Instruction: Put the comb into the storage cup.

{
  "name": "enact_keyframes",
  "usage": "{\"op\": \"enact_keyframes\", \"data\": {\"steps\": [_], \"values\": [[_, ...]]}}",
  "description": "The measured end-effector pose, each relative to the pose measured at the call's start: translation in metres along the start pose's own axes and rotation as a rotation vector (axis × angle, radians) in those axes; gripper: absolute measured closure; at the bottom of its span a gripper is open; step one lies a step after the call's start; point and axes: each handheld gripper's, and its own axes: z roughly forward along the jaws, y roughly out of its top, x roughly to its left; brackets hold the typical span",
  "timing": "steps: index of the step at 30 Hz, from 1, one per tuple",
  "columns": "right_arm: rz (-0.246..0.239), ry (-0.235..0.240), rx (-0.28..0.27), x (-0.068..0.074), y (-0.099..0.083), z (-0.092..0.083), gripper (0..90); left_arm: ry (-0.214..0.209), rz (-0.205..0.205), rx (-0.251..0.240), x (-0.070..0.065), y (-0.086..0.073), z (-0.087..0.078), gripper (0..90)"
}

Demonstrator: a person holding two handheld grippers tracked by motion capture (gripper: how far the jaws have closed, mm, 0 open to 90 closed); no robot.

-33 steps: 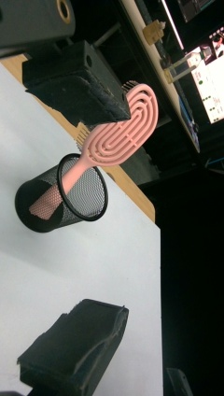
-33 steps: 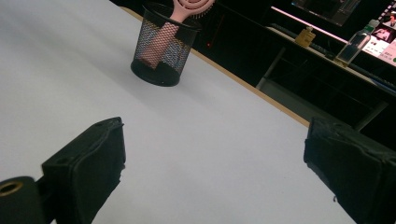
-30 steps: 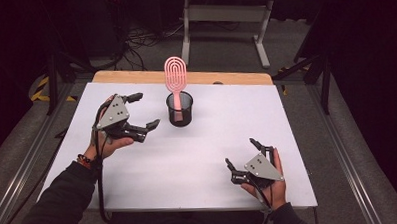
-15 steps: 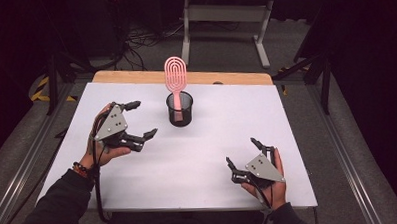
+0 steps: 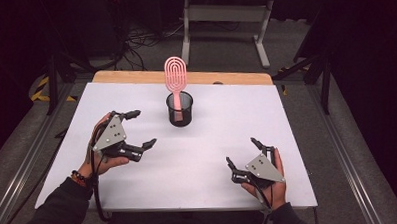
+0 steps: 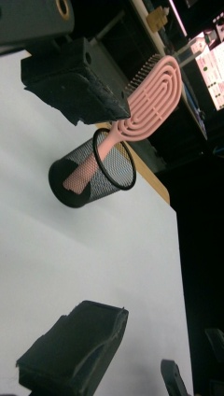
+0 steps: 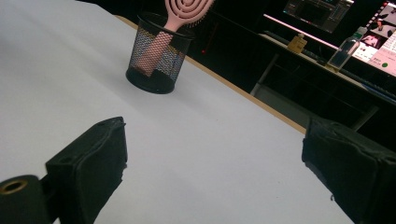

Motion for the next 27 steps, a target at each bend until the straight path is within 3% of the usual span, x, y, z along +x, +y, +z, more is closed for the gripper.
{"op": "enact_keyframes", "data": {"steps": [4, 23, 27], "values": [[0.001, 0.005, 0.0, 0.001, 0.0, 0.0, 7.5, -0.001, 0.001, -0.009, -0.004, -0.001, -0.003, 6.9], [-0.002, 0.007, -0.002, 0.002, 0.0, 0.0, 7.5, 0.021, 0.031, 0.059, -0.011, -0.021, -0.013, 6.9], [-0.002, 0.006, -0.003, 0.002, 0.0, 0.0, 7.6, 0.056, 0.054, 0.071, -0.014, -0.027, -0.015, 8.0]]}}
